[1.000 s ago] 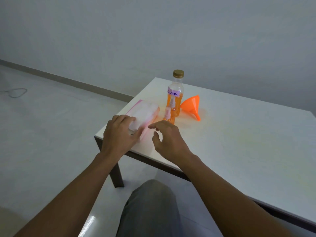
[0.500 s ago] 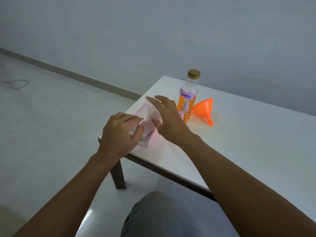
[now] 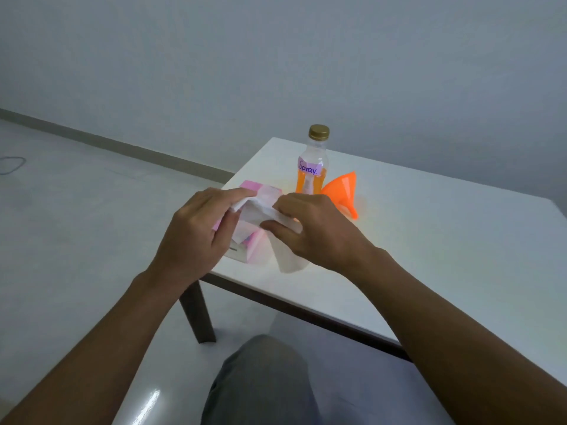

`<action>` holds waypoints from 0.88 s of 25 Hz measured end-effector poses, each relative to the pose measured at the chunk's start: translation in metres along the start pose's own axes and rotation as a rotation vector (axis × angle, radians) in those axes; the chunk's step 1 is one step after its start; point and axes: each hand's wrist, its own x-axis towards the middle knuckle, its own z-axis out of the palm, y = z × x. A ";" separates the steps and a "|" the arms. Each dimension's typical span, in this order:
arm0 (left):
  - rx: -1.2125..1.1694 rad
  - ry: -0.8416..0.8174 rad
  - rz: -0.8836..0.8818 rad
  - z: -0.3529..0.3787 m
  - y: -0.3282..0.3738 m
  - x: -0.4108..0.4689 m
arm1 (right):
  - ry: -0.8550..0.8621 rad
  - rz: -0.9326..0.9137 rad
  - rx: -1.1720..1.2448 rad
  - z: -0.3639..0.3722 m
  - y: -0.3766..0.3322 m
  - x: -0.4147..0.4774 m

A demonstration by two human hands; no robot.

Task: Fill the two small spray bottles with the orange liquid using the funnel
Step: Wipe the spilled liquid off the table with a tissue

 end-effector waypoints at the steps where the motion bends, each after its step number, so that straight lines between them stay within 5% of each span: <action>1: -0.059 -0.006 0.003 0.007 0.013 0.002 | -0.009 0.064 0.019 -0.007 0.000 -0.017; 6: -0.370 -0.149 -0.081 0.069 0.084 0.005 | 0.085 0.311 0.051 -0.042 0.029 -0.110; 9: -0.528 -0.309 -0.210 0.115 0.116 -0.002 | 0.112 0.635 0.044 -0.069 0.053 -0.159; 14: -0.463 -0.542 -0.348 0.169 0.130 -0.007 | 0.314 1.140 -0.076 -0.126 0.115 -0.202; 18: -0.246 -0.673 -0.311 0.187 0.122 -0.011 | 0.347 1.140 -0.245 -0.130 0.136 -0.205; 22: -0.114 -0.681 -0.273 0.190 0.117 -0.016 | 0.127 1.024 -0.298 -0.088 0.139 -0.193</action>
